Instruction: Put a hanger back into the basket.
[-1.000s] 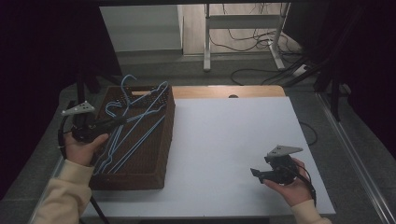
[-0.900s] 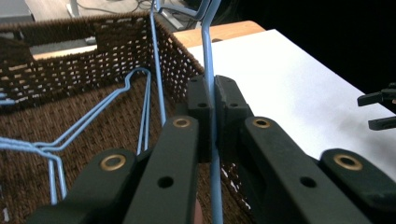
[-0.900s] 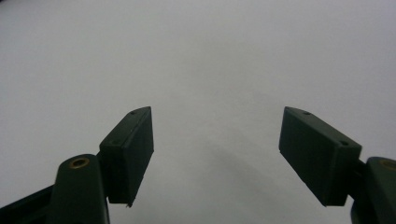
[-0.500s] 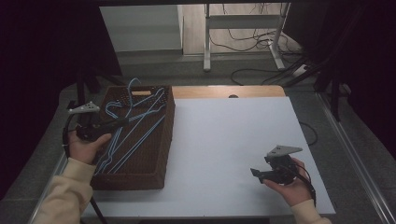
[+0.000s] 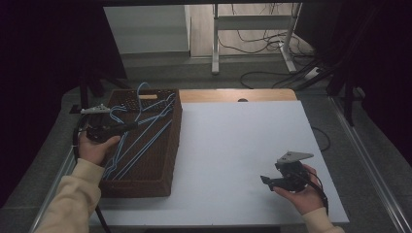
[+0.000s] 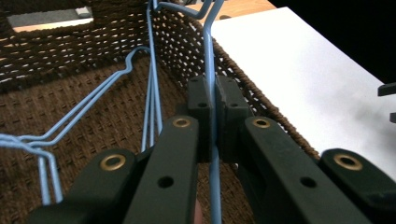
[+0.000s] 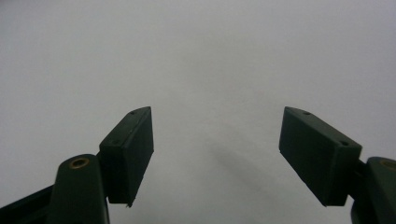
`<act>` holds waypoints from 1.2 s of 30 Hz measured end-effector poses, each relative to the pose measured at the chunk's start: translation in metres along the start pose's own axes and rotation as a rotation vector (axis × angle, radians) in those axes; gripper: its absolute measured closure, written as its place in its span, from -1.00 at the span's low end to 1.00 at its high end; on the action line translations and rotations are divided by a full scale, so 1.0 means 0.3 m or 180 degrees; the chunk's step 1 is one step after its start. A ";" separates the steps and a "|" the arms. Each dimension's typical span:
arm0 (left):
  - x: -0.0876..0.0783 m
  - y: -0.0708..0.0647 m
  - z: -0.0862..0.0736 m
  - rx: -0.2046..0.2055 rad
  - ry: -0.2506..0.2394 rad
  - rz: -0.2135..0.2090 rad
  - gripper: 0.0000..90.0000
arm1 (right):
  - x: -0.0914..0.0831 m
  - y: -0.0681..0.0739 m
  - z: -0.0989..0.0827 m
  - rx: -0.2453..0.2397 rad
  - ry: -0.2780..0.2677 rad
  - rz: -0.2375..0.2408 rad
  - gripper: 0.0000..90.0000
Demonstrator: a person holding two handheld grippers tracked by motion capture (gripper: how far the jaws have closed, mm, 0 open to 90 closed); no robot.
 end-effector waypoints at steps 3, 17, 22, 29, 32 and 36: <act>0.003 0.023 -0.023 -0.0062 0.0046 0.0045 0.91 | 0.000 0.002 0.000 -0.0008 0.0002 -0.0001 -0.41; 0.066 0.145 -0.113 -0.0574 0.0583 0.0376 0.74 | 0.004 0.007 0.002 -0.0019 0.0026 0.0001 -0.41; 0.063 0.135 -0.107 -0.0500 0.0602 0.0862 0.11 | 0.001 0.008 0.002 -0.0025 0.0021 0.0002 -0.42; 0.016 0.047 -0.073 -0.0142 0.0309 0.0845 -0.28 | 0.002 0.009 0.003 -0.0026 0.0015 0.0013 -0.43; 0.001 0.014 -0.066 -0.0045 0.0242 0.0737 -0.33 | 0.002 0.008 0.003 -0.0031 0.0001 0.0030 -0.43; -0.015 -0.052 -0.064 0.0102 0.0150 0.0472 -0.37 | 0.001 0.007 0.004 -0.0027 -0.0019 0.0042 -0.43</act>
Point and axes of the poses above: each handheld gripper's, and its own axes: x roughly forward along the jaws, z roughly out of its top, y roughly to its left, the point moved 1 cm from there along x, roughly forward along the jaws, and after that the axes turned 5 degrees about y, right-handed, at the moved point
